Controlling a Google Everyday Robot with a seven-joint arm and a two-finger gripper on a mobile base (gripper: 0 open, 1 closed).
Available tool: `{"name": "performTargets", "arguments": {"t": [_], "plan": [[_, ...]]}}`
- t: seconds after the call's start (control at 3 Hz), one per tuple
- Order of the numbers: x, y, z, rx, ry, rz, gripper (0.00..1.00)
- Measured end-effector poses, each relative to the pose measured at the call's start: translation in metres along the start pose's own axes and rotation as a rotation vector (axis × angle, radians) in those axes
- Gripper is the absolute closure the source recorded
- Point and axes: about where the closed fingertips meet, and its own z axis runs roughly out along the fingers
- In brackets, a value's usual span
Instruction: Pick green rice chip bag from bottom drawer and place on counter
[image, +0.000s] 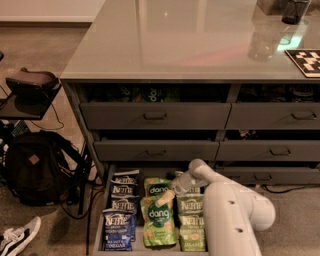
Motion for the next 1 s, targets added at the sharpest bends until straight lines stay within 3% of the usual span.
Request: {"name": "performTargets", "arguments": {"t": [0.33,0.67,1.0], "plan": [[0.002,0.012,-0.017,0.024,-0.015,0.031,0.00],[0.006,0.021,-0.020,0.015,-0.016,0.051,0.00],[0.011,0.033,0.001,-0.046,0.011,0.061,0.00]]}}
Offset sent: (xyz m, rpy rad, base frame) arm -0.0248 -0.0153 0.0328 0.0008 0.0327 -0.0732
